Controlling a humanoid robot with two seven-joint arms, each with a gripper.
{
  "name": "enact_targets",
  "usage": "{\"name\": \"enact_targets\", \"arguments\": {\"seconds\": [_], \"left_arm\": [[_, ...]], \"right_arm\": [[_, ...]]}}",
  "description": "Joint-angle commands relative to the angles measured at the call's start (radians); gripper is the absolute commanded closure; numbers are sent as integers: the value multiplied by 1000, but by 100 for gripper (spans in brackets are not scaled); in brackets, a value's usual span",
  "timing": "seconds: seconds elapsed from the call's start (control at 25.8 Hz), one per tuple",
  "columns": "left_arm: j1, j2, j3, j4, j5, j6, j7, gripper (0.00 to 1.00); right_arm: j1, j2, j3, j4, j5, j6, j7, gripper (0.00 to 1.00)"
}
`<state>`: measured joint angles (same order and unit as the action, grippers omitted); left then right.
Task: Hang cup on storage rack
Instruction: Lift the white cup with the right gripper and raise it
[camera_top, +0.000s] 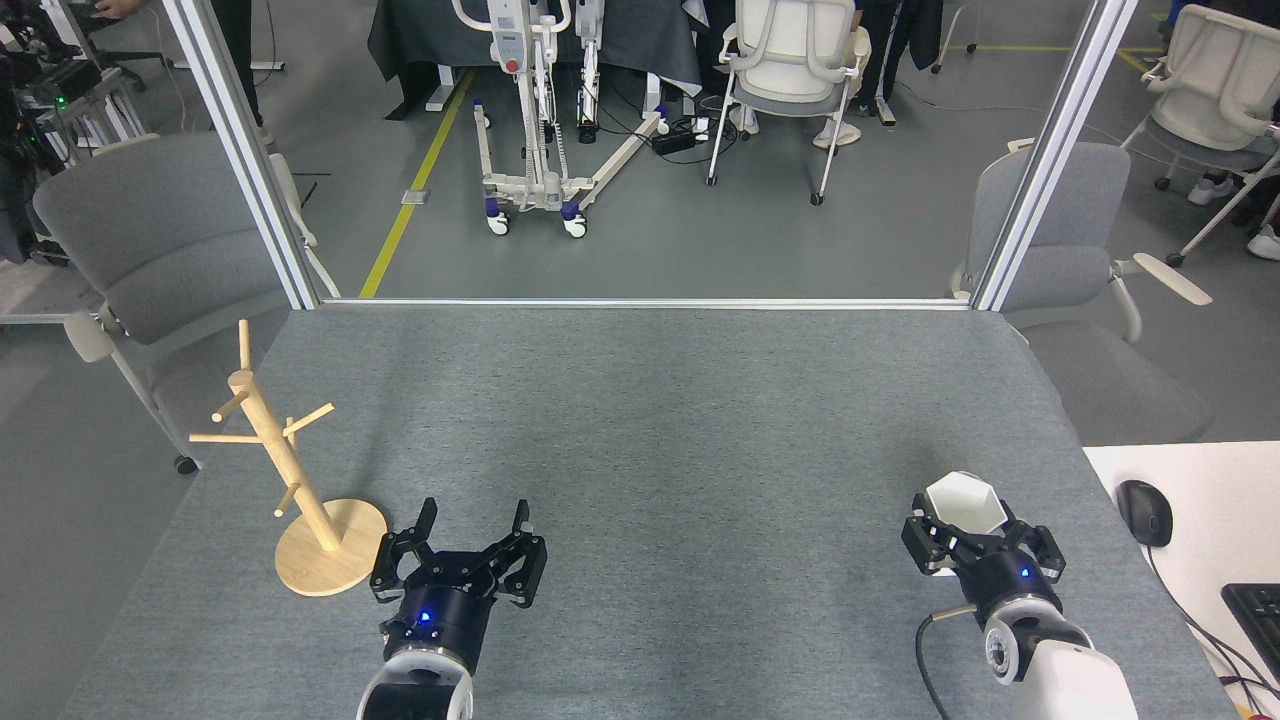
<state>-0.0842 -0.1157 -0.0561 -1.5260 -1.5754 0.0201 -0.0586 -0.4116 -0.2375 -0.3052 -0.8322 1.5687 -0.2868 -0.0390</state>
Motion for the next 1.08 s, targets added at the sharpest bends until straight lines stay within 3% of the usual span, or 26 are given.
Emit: {"name": "enact_targets", "arguments": {"seconds": [0.0,0.12,0.66,0.77,0.85,0.89,1.05], "left_arm": [[0,1,1,-3,0,0,0,0],[0,1,1,-3,0,0,0,1],[-5,1,-4,-2,0,-5,0,1],[-5,1,-5,1,0,-5,0,1],[-6,1,-7,3,0,-5,0,1],[-8,1,-7,3,0,-5,0,1],[-11,-1,-5,1,0,-26,0,1]], "right_arm": [[-1,0,0,13,21,0,2,0],[-13,-2,0,27,47,0,2,0],[-21,3,-2,33,45,0,-28,4],[-21,1,-2,33,45,-2,-30,16],[-21,1,-2,33,45,-3,-36,45],[-21,0,-2,33,47,-6,-42,52],[-19,-2,0,33,51,-17,-44,55]]}}
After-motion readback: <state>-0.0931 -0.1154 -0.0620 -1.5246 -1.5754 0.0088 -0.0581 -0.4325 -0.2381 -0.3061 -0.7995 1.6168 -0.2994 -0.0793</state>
